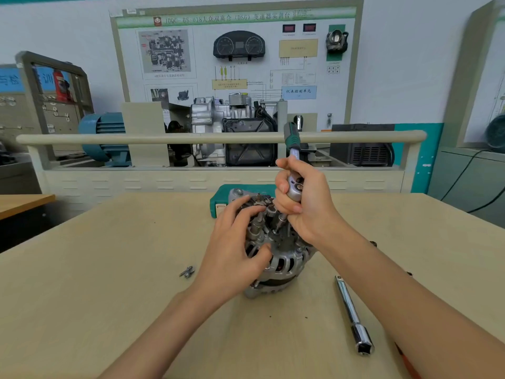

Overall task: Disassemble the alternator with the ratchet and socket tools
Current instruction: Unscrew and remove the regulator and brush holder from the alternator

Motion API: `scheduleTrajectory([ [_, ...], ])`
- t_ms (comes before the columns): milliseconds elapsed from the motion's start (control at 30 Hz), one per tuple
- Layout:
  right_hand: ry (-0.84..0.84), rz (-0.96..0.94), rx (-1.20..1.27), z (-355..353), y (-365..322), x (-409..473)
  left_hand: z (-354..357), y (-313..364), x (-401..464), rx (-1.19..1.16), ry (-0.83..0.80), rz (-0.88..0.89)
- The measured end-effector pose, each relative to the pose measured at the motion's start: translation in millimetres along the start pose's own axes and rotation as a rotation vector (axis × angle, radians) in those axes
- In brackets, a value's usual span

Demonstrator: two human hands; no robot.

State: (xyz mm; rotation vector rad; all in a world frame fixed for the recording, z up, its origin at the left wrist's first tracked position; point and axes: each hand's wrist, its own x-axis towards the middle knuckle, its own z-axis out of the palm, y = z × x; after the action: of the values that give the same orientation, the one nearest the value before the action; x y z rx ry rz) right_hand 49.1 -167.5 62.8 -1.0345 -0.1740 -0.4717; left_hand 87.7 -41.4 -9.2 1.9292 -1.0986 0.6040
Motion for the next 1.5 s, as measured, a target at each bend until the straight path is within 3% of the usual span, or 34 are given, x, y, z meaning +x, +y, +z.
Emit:
scheduleTrajectory([
  [200,0.005,0.051,0.058,-4,-1,4,-8,4,17,0.131,-0.048,0.012],
  [400,-0.075,0.142,0.052,-7,-4,5,-20,7,35,-0.114,-0.214,-0.127],
  [600,-0.163,0.237,-0.022,-10,-13,6,-16,11,47,0.084,-0.228,0.091],
  [800,-0.142,0.344,0.106,-8,-21,4,-13,8,47,-0.231,-0.291,0.011],
  [933,0.023,0.266,0.163,2,-15,-1,-10,9,41,-0.257,-0.171,-0.019],
  [1067,0.479,-0.055,0.208,19,5,-8,-7,10,36,-0.211,-0.107,0.012],
  [1133,0.611,-0.137,0.237,22,10,-11,-6,10,35,-0.195,-0.088,0.004],
  [1333,0.552,0.034,0.386,24,-4,-8,-3,7,29,-0.133,-0.051,0.055],
  [1500,0.375,0.091,0.061,24,-1,-4,-5,4,27,-0.113,-0.047,0.098],
])
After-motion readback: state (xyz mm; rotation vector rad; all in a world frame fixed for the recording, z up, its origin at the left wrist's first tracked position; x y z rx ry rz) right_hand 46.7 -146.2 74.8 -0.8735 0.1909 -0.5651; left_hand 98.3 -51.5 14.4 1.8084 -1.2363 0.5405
